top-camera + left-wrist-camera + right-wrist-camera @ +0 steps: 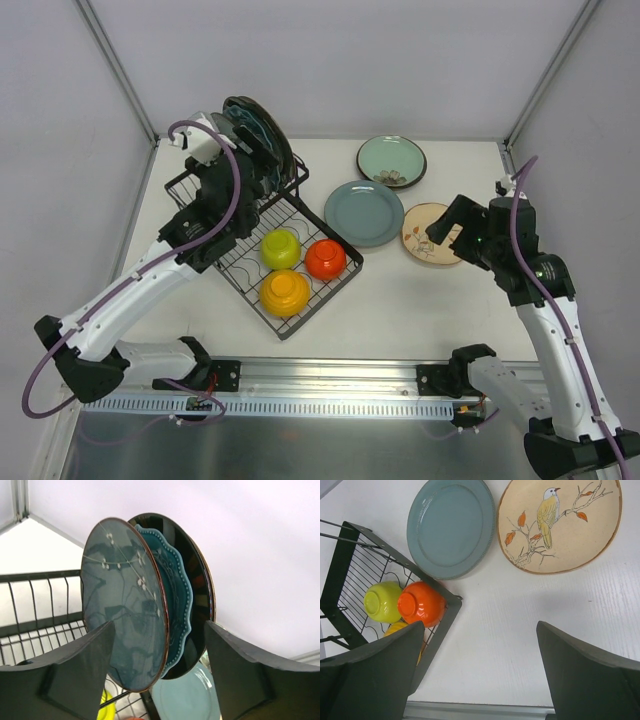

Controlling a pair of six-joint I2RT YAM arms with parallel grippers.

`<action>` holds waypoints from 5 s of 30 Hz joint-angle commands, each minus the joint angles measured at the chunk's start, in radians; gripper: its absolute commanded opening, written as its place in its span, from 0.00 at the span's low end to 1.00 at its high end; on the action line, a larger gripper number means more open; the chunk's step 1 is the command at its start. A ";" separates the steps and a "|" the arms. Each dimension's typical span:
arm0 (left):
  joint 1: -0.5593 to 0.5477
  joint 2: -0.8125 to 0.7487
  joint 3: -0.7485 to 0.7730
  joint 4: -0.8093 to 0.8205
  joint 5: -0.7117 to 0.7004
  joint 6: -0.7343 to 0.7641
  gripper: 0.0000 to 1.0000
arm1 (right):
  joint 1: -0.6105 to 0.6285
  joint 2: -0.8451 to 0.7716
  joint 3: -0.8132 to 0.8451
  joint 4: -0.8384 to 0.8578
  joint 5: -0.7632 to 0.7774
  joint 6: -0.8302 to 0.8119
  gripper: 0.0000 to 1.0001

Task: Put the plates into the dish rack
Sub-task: Insert the plate into the dish rack, then grab a plate with the right arm, then pass the plate from the right arm to the left

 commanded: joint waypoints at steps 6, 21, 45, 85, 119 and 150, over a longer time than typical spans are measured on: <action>0.003 -0.116 -0.066 0.036 0.139 0.178 0.81 | -0.080 0.015 -0.087 0.103 -0.085 0.039 1.00; 0.006 -0.470 -0.388 0.030 0.504 0.563 0.99 | -0.385 0.043 -0.389 0.373 -0.216 0.143 0.99; 0.006 -0.819 -0.695 -0.272 0.931 0.448 0.99 | -0.539 0.354 -0.659 1.003 -0.317 0.177 0.89; 0.004 -0.627 -0.626 -0.297 1.090 0.465 0.99 | -0.560 0.359 -0.504 0.832 -0.362 0.188 0.01; -0.422 -0.282 -0.445 -0.068 0.843 0.716 0.99 | -0.418 0.095 -0.150 0.278 -0.765 0.142 0.01; -0.704 0.031 -0.374 0.130 0.566 1.061 0.95 | -0.168 -0.029 -0.136 0.164 -0.776 0.120 0.01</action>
